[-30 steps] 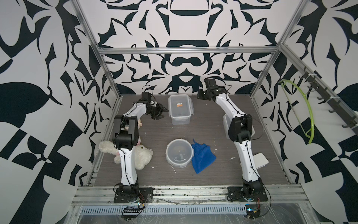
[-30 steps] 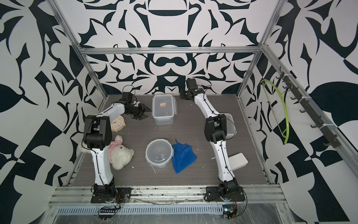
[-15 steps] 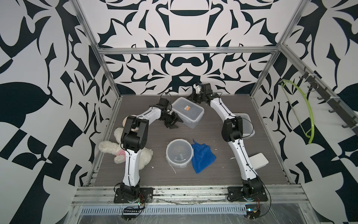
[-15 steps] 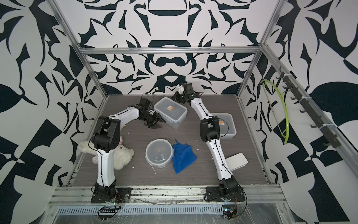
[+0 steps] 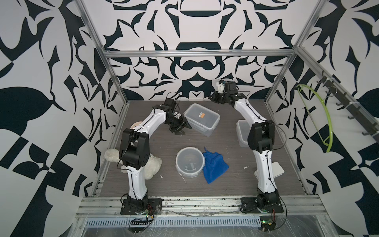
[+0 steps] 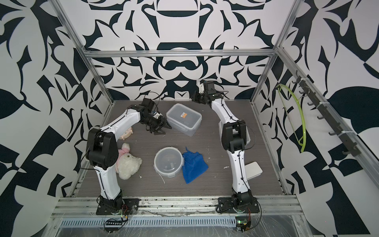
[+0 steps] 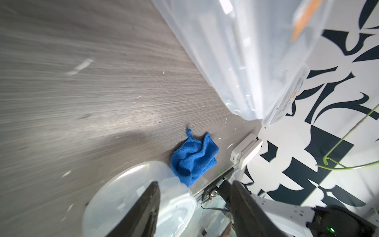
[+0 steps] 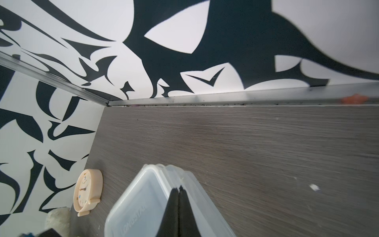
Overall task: Wipe the insides of the lunch boxes
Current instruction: Adjust the lunch box at the center of the board.
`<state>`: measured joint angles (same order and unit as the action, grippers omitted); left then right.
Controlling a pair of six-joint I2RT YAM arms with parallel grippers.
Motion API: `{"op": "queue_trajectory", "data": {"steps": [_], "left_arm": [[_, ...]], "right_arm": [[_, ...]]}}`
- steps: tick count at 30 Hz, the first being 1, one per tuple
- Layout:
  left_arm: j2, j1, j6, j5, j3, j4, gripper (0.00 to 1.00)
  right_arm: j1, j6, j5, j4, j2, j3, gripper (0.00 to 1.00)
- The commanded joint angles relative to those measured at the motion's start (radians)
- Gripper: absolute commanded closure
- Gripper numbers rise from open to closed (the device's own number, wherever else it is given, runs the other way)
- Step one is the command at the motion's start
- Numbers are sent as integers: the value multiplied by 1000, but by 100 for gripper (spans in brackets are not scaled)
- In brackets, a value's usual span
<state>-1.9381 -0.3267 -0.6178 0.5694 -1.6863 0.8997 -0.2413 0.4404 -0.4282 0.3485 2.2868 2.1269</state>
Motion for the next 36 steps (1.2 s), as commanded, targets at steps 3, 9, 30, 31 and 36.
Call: {"op": "queue_trajectory", "data": {"steps": [3, 9, 30, 31, 36], "left_arm": [[-60, 21, 57, -121, -318, 45, 39], [-364, -7, 35, -69, -742, 59, 40], [-531, -48, -46, 29, -579, -164, 41], [-529, -49, -45, 25, -571, -164, 41], [-540, -52, -45, 22, -562, -153, 41]], "right_arm": [[4, 5, 7, -232, -243, -359, 78], [44, 288, -172, -691, -424, -829, 40], [45, 463, -156, -1114, -507, -1313, 30], [48, 463, -156, -1120, -508, -1326, 30], [80, 528, -183, -1268, -485, -1402, 35]]}}
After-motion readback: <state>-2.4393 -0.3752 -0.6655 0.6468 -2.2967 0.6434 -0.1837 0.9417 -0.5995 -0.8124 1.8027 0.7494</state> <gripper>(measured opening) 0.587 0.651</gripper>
